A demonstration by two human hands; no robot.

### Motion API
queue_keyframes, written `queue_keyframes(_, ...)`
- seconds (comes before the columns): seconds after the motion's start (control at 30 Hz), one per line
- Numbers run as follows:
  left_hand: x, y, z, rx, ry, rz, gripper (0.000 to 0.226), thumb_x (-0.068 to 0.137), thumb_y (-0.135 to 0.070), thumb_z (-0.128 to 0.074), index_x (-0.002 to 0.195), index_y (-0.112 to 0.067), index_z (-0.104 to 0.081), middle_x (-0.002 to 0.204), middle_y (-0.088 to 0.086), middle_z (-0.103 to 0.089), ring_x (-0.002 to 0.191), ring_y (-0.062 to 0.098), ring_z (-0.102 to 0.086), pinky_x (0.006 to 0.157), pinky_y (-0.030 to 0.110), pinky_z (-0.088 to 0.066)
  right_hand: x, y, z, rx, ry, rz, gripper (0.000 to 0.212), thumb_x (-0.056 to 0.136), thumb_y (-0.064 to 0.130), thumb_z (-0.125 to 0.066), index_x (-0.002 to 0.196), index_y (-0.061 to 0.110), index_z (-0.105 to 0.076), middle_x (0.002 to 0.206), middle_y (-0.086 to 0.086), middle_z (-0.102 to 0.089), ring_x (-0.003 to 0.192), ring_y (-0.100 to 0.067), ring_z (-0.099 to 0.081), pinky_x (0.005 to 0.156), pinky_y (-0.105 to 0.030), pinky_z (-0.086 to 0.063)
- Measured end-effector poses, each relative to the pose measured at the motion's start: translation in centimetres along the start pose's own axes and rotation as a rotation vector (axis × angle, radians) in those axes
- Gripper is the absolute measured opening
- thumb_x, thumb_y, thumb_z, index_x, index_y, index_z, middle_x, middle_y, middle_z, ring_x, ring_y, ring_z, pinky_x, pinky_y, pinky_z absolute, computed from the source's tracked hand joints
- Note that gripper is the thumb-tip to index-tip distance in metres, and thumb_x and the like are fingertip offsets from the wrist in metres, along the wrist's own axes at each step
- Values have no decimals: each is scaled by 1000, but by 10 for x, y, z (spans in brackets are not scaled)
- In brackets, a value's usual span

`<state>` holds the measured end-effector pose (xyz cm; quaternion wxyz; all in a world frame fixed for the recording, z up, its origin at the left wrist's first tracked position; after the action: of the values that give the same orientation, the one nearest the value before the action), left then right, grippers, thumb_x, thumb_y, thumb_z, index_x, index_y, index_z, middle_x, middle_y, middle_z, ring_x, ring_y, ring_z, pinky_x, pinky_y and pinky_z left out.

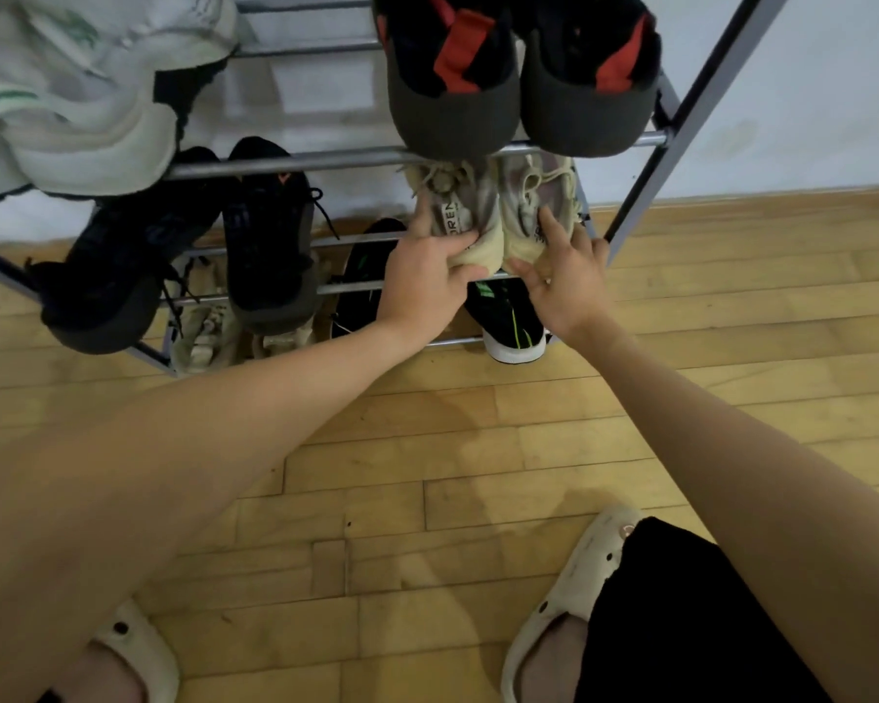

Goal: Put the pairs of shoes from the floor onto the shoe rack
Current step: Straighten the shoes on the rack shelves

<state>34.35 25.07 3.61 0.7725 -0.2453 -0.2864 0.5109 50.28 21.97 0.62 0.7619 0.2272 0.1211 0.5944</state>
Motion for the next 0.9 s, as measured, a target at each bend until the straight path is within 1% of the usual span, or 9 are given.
queue_keyframes(0.1,4,-7,-4,15,30,-47,44,82,-16,-73,125,-11,-64,159,14,-20,141,25,-34,112,18,-19,0,1,7,-13,-18,12,59,97,29,-51,149,13,-29,142,-25,-38,131,-42,-30,110,-42,-23)
queue_keyframes(0.17,5,-3,-2,6,20,-40,44,82,-17,-73,124,-11,-64,158,13,-25,139,24,-37,113,19,-22,-1,1,6,-34,-36,-4,57,97,26,-50,149,14,-29,146,-25,-33,131,-43,-31,110,-44,-25)
queue_keyframes(0.23,3,-1,0,10,-3,-33,44,82,-19,-73,124,-12,-64,156,14,-29,138,25,-40,115,25,-27,-3,2,5,-55,-50,-10,56,97,25,-49,149,14,-29,147,-25,-31,130,-44,-33,110,-45,-26)
queue_keyframes(0.4,-1,2,2,61,-90,-33,39,85,-16,-69,124,-12,-66,155,16,-31,134,26,-45,112,22,-28,-1,0,4,-75,-31,-20,56,99,26,-47,149,15,-27,148,-24,-29,131,-44,-32,110,-46,-27)
queue_keyframes(0.5,5,7,-8,63,-19,7,40,86,-18,-69,126,-13,-64,155,16,-31,134,27,-45,109,18,-26,-2,0,3,-87,-27,-15,56,99,27,-46,150,15,-26,149,-23,-28,131,-43,-32,110,-46,-27)
queue_keyframes(0.6,8,9,-20,121,85,1,43,87,-20,-68,129,-14,-61,155,18,-31,136,30,-41,116,31,-29,-4,0,3,-21,-67,-8,56,98,28,-48,150,16,-28,149,-23,-29,133,-42,-33,110,-46,-31)
queue_keyframes(0.7,2,8,-23,115,90,-72,50,89,-22,-66,136,-12,-53,152,14,-37,140,31,-35,115,44,-33,-20,1,3,30,-186,3,58,96,19,-51,149,14,-28,147,-25,-30,133,-41,-35,106,-45,-37)
queue_keyframes(0.8,-25,9,-17,192,40,-176,55,93,-20,-60,144,-14,-40,157,15,-25,144,30,-27,118,35,-25,-54,6,-6,-122,-326,80,52,86,5,-52,136,-1,-41,124,-27,-48,108,-38,-50,91,-40,-43)
queue_keyframes(0.9,-67,15,-8,261,-39,-365,36,89,-10,-59,124,-4,-56,129,17,-52,116,27,-55,100,38,-48,-77,5,-47,-194,-153,183,45,77,-2,-54,122,-4,-50,107,-25,-53,91,-38,-52,79,-45,-49)
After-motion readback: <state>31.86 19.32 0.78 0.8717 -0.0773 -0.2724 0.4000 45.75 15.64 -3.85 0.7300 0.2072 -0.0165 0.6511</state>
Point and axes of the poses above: each hand's wrist, its own x-axis towards the middle knuckle, its own z-axis out of the back of the hand, y = z × x, the point moved 9 cm from there along x, towards the middle knuckle
